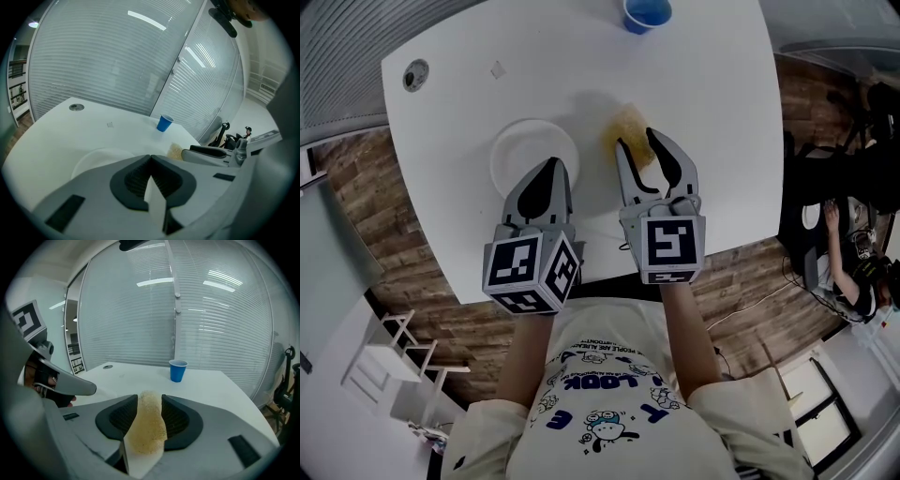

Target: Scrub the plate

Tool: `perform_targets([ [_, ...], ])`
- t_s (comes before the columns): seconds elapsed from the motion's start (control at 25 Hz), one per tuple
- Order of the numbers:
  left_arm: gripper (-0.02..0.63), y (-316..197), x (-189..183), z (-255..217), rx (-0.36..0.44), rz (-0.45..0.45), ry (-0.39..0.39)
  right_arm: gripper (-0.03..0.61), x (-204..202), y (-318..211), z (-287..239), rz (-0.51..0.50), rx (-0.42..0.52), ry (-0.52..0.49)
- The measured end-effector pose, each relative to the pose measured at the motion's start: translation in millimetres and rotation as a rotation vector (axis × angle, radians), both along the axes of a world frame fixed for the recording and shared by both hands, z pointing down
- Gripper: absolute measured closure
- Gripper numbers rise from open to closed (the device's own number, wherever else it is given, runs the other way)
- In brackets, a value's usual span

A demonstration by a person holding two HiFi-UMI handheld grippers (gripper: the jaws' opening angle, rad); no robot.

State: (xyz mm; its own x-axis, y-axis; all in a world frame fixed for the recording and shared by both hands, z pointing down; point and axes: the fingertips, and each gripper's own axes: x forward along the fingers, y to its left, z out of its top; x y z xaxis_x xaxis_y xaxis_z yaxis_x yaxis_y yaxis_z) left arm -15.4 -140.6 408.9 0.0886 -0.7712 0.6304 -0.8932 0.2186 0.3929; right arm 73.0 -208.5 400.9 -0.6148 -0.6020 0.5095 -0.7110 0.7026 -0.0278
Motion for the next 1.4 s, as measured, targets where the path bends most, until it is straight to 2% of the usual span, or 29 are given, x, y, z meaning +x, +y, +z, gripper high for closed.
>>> perform_targets([
  [0.24,0.588,0.7,-6.5,-11.4,0.029,-0.017,-0.018,0.422,1.8,-3.7,-33.9,0.033,0.058,-0.082],
  [0.48,0.588,-3.6,-12.4,-40.8,0.102,-0.026,-0.052,0.557,-2.0,1.0,-81.0,0.054,0.136,-0.175],
  [0.56,0.588,-6.0,-13.8,-53.8,0.139,-0.022,-0.073,0.563,-7.1,3.8,-95.1,0.037,0.165,-0.190],
  [0.64,0.588,-8.6,-14.2,-69.1,0.181,-0.006,-0.128,0.568,-10.3,5.5,-109.5,0.030,0.193,-0.208],
  [0.72,0.588,-10.7,-14.0,-85.3,0.221,0.014,-0.196,0.575,-11.8,6.2,-122.1,0.038,0.198,-0.236],
  [0.84,0.588,-11.0,-13.7,-109.5,0.275,0.024,-0.256,0.575,-13.9,9.9,-138.5,0.049,0.195,-0.282],
  [1.2,0.588,-2.2,-26.3,-167.5,0.434,-0.051,-0.376,0.575,-25.5,20.7,-166.9,0.042,0.203,-0.370],
  [1.4,0.588,3.6,-31.7,-175.9,0.446,-0.065,-0.406,0.577,-32.2,25.0,-176.0,0.028,0.222,-0.393],
])
